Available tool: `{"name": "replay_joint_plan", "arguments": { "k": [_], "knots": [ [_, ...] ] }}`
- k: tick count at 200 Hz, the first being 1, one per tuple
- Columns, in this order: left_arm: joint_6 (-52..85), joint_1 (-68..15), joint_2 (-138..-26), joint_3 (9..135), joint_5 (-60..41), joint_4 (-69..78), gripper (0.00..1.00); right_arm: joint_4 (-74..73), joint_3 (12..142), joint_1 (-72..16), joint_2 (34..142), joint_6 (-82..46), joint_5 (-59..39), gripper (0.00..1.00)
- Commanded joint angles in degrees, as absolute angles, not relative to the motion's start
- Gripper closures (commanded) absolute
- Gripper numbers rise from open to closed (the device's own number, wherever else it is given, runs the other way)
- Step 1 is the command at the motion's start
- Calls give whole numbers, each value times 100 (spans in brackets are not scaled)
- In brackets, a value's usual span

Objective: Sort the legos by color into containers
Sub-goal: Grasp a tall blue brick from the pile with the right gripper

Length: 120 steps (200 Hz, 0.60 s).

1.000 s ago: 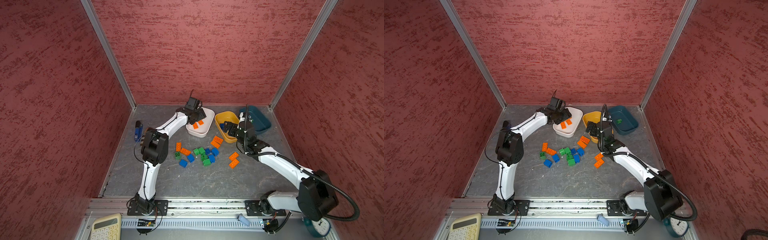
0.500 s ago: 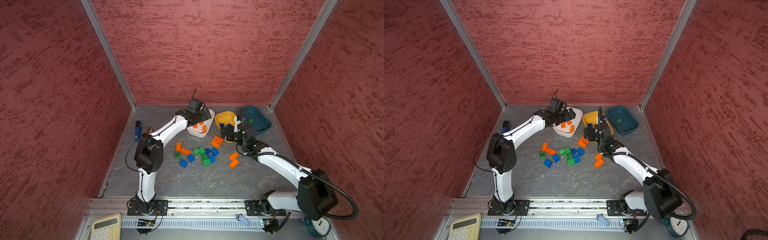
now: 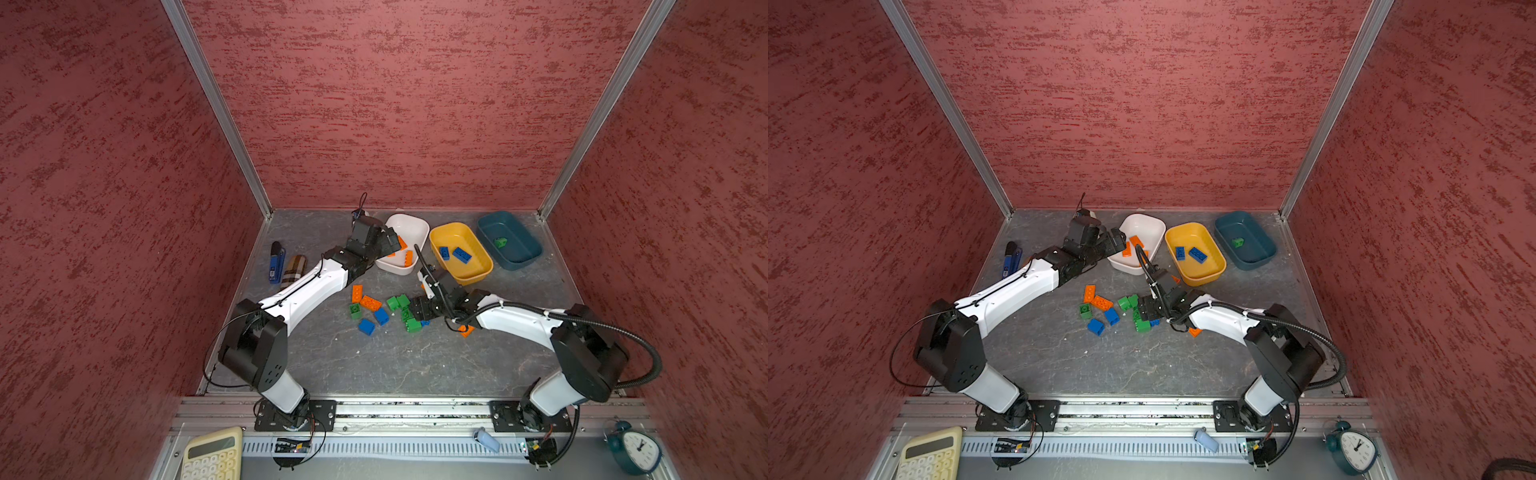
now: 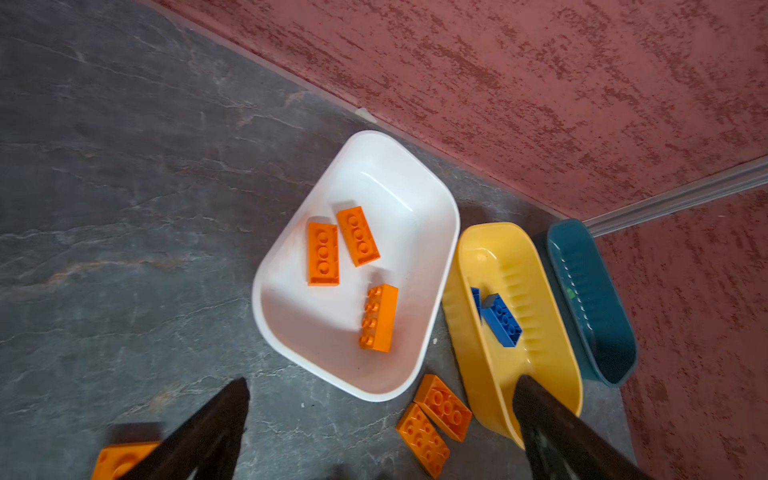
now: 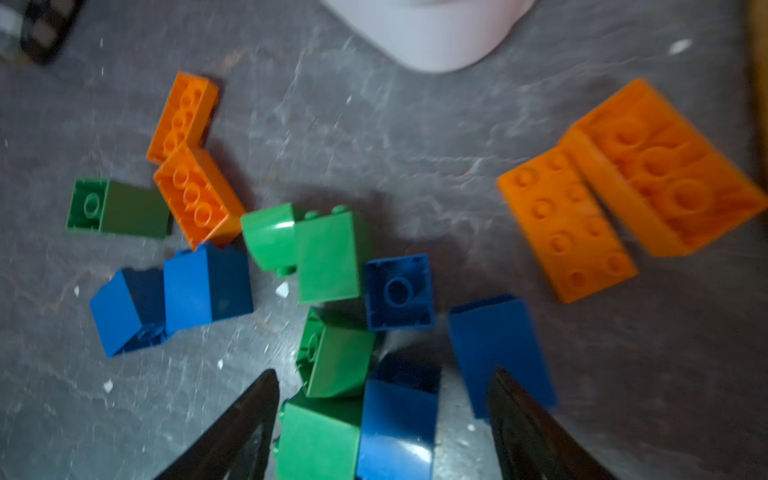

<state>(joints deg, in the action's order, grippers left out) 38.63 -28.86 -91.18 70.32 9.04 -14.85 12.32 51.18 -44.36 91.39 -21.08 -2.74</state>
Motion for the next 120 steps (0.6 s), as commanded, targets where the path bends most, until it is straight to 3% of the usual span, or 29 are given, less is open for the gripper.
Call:
{"name": "replay_joint_plan", "arguments": {
  "k": [1, 50, 87, 120],
  "knots": [
    [4014, -2764, -8930, 6854, 1079, -1266, 1, 1460, 5300, -4698, 9045, -2032, -417, 29],
    [4061, -2725, -8902, 6761, 1106, -1265, 1, 2054, 5377, -4764, 9116, -2824, 940, 38],
    [4064, -2719, -8946, 6764, 1075, -1274, 1, 2269, 5544, -4764, 9526, -2848, 613, 45],
    [4087, -2711, -8969, 6769, 1035, -1275, 1, 2540, 5727, -4765, 9767, -3058, 894, 56]
  ]
}}
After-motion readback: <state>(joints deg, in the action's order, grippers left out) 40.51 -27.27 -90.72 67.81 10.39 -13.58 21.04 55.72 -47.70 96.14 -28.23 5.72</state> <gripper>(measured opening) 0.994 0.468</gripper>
